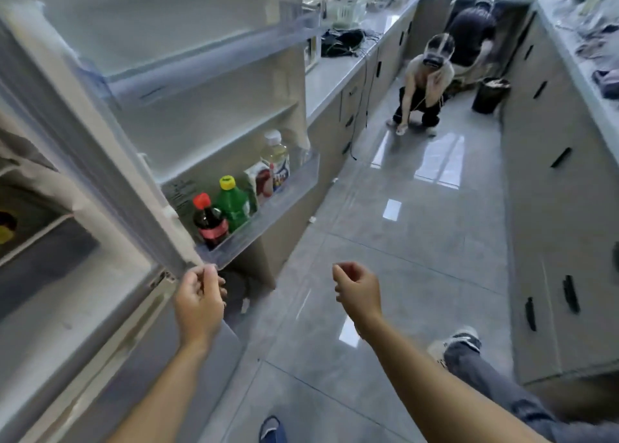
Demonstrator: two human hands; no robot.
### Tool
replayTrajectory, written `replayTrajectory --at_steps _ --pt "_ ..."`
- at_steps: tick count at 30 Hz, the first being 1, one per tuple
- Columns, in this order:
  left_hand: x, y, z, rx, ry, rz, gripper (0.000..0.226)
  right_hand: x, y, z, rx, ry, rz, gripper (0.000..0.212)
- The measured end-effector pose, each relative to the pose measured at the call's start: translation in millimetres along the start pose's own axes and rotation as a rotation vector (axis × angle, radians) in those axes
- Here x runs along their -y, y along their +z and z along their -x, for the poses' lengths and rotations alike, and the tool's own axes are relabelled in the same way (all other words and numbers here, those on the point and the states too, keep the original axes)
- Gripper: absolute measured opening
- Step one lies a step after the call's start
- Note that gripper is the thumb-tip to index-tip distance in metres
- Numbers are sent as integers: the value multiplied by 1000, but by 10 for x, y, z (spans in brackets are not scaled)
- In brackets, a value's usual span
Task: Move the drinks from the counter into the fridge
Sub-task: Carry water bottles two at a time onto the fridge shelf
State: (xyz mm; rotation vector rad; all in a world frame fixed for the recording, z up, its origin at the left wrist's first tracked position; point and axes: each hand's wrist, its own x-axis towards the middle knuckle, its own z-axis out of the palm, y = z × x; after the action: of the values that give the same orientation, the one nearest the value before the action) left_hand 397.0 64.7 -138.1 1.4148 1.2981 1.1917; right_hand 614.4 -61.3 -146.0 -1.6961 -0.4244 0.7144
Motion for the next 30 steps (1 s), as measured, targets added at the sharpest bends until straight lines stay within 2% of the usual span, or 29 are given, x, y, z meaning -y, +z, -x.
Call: replayTrajectory --at_steps 7,11,17,24,30 --pt "977 41 276 358 -338 -312 17 -952 -1001 165 -223 285 104 9" --pt "1520 -119 375 463 -586 -437 19 -1497 -1376 455 -304 475 146 7" --pt "1824 -13 323 625 -765 -588 21 -2121 -1696 984 -433 764 196 7" --pt "1674 964 94 765 -809 -605 17 -2339 -1920 1331 -539 951 217 12" --pt "1396 2096 -200 801 -726 -602 20 -2552 -2323 757 -550 991 218 24"
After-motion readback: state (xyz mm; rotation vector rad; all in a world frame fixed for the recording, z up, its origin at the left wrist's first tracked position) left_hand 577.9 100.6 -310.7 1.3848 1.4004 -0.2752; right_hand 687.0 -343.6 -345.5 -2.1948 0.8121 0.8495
